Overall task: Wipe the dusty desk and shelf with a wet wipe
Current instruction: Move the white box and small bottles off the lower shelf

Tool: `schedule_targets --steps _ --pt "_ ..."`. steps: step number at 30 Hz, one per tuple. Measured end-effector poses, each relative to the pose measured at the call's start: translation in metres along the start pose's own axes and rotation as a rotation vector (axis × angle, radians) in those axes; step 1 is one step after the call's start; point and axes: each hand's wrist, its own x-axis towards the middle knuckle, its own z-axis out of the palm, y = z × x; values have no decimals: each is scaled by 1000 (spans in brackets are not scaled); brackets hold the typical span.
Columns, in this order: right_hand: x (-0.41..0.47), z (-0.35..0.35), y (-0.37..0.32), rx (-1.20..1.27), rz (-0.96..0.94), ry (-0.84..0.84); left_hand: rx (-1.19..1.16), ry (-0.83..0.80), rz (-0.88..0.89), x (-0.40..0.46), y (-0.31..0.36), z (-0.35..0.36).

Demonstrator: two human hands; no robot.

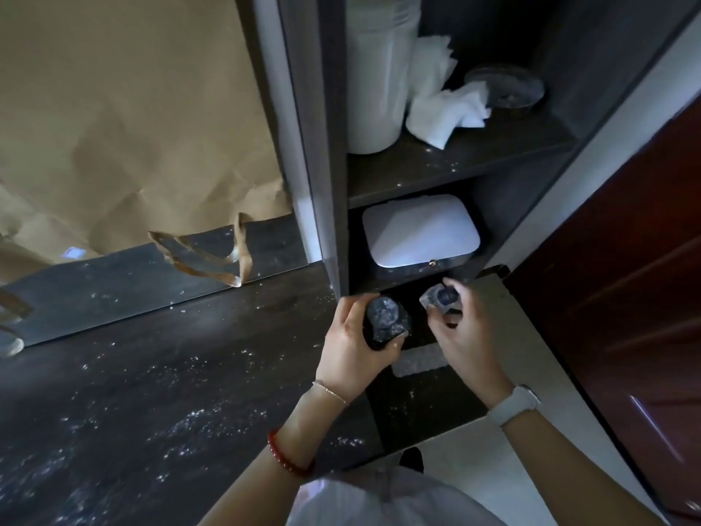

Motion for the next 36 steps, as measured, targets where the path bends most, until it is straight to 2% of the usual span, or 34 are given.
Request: schedule_targets --steps 8,13,21,27,30,33,36 --pt "71 -38 22 37 54 166 11 74 -64 62 44 51" --pt "98 -32 22 -28 -38 108 37 151 -126 98 44 61" --pt "96 -29 32 -92 -73 36 145 74 -114 100 31 68" --pt "108 -28 29 -120 -84 -50 152 114 -129 90 26 72" --pt "117 -25 23 -218 -87 -75 124 129 -157 96 26 71" --pt "119 -18 22 -430 -130 18 117 115 -145 108 22 70" --pt "120 -12 19 -493 -115 70 138 56 -161 119 20 70"
